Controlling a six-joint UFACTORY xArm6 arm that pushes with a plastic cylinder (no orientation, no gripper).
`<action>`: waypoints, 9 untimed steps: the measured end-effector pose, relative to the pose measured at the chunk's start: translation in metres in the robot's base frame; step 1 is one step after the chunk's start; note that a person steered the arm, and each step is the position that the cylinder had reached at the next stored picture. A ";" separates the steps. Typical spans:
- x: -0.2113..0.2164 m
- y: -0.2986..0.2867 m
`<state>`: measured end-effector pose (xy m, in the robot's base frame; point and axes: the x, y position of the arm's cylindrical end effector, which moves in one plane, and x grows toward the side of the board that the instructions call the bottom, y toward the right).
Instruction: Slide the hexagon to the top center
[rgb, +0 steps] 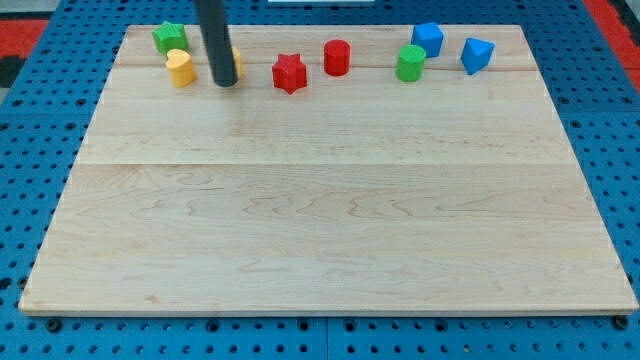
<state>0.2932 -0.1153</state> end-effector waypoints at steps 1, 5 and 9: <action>-0.005 -0.006; -0.038 0.025; -0.072 0.134</action>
<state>0.2208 0.0184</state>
